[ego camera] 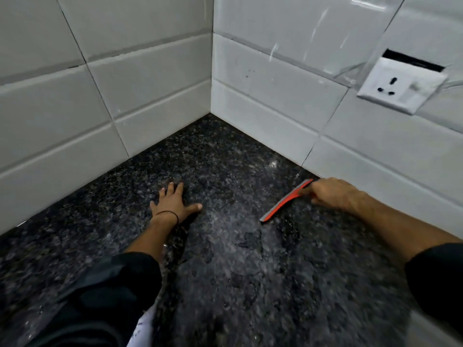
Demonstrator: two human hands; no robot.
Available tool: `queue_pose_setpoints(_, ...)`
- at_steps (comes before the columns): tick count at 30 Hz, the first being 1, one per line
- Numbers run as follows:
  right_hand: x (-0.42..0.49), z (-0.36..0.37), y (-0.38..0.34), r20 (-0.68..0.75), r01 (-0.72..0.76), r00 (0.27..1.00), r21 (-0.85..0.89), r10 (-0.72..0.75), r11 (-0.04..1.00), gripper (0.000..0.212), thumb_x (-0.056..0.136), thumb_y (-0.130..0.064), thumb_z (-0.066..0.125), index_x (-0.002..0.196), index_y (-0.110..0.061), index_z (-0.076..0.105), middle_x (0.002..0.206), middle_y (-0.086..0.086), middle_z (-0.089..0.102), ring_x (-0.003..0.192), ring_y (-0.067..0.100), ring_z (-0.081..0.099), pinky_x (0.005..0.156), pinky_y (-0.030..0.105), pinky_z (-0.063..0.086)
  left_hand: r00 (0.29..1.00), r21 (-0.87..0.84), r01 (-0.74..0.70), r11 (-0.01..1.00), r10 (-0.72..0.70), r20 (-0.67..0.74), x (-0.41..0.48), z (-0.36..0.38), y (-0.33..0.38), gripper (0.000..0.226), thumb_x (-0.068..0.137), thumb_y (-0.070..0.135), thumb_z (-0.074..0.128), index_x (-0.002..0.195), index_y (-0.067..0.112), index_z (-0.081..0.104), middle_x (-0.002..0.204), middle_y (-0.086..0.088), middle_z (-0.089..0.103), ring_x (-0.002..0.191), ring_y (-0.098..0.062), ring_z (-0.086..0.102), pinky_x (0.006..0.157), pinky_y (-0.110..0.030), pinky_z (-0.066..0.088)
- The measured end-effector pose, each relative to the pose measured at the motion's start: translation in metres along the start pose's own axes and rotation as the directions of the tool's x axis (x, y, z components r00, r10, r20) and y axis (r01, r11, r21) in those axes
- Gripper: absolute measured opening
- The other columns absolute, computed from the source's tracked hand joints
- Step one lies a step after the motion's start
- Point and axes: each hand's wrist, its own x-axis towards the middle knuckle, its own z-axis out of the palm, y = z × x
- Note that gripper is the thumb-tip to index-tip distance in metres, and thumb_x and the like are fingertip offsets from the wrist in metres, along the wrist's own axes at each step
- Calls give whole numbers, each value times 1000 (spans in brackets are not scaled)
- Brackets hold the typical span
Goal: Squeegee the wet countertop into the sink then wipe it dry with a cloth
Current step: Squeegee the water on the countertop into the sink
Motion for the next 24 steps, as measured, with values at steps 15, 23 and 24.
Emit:
queue_pose_setpoints(15,126,-112,-213,-225,327,934,224,-278,918,49,85,-14,57,133,-15,55,126,16,60,114,34,60,92,36,48,984,21,180,983,-180,-13,-21,0,-93,112,70,83,54,155,38,-4,164,3,-15,151,-31,-8,116,-64,12)
queue_pose_setpoints(23,186,-130,-320,-426,339,875,194,-232,921,45,91,-10,44,134,-17,55,135,14,54,122,38,55,98,46,45,984,26,175,984,-174,-41,-9,4,-100,111,71,78,60,155,40,-2,164,5,-14,151,-31,-6,115,-63,19)
queue_pose_setpoints(24,186,-132,-321,-421,331,880,207,-222,921,43,90,-12,47,132,-17,57,133,13,57,121,36,56,98,45,46,984,24,172,985,-171,-48,-8,3,-101,111,70,78,61,155,41,-1,165,5,-13,151,-32,-5,114,-64,20)
